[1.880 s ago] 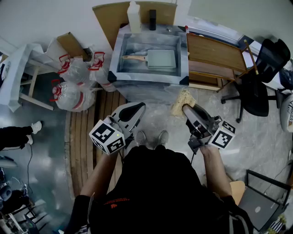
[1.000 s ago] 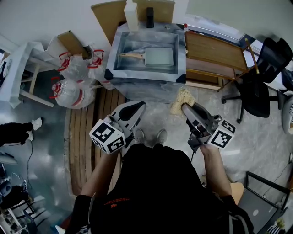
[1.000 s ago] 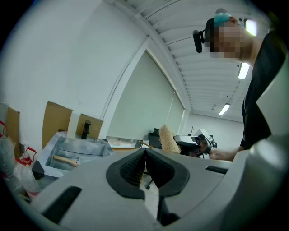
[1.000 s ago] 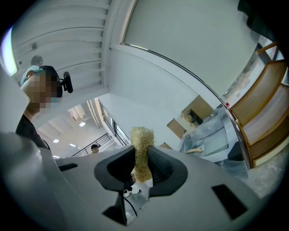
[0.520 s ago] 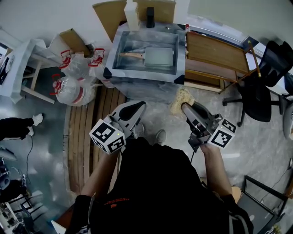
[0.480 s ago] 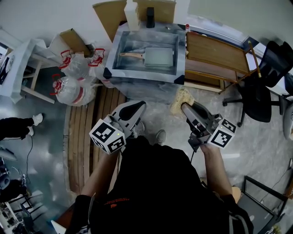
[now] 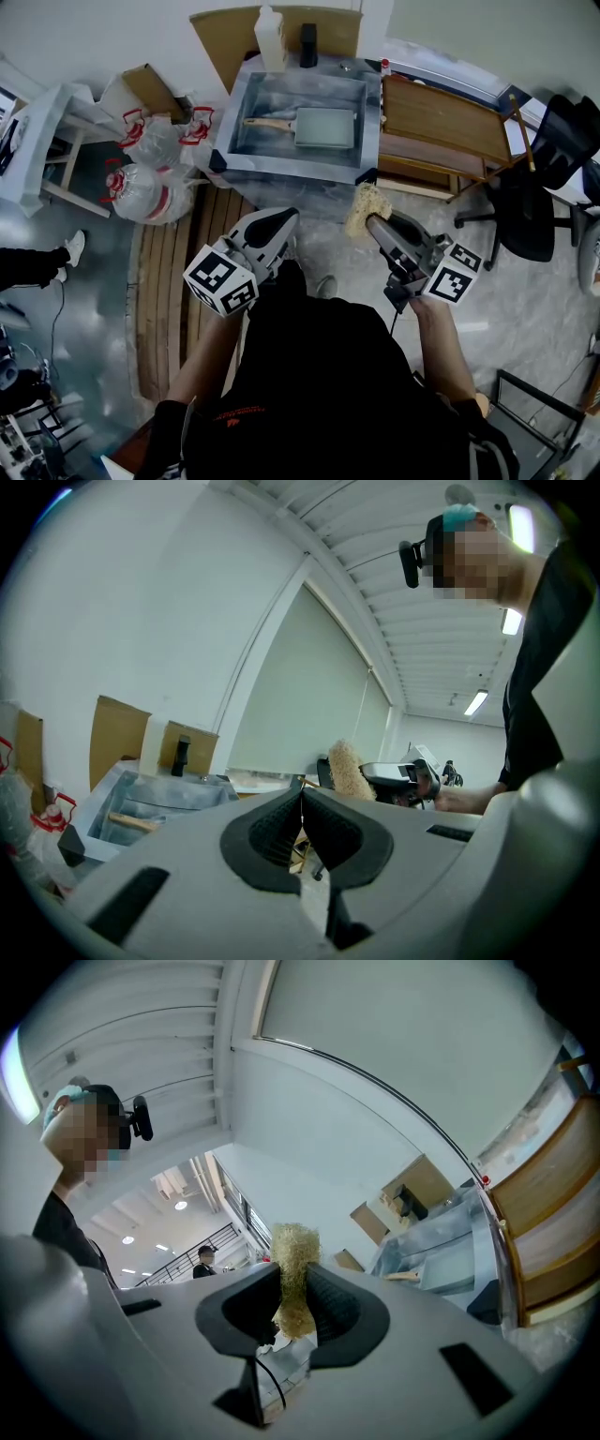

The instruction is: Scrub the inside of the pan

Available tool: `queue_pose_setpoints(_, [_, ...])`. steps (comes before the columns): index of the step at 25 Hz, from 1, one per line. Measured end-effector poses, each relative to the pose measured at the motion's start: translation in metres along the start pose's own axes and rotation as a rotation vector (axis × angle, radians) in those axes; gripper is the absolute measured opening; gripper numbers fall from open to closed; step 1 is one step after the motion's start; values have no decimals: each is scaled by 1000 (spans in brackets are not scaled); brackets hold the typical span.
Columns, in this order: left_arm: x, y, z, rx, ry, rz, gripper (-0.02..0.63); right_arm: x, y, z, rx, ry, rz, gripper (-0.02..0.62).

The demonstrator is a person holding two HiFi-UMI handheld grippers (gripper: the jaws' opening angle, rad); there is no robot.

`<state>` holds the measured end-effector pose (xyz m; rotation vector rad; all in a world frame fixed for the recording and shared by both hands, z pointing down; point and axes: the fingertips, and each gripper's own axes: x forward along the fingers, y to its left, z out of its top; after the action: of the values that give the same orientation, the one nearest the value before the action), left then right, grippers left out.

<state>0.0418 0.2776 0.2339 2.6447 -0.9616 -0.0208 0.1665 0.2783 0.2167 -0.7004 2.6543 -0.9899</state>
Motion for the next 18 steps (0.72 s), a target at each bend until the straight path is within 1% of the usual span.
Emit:
queue_pose_setpoints(8, [18,41,-1,-27,8,-6,20,30,-31,6,16,30,-28,86])
queue_pose_setpoints(15, [39,98,8,-58,26,-12,20,78,-64,19,23,56,-54,86])
queue_pose_setpoints(18, [50,125,11,-61,41,-28,20,102,-83,25,32,64,-71,86])
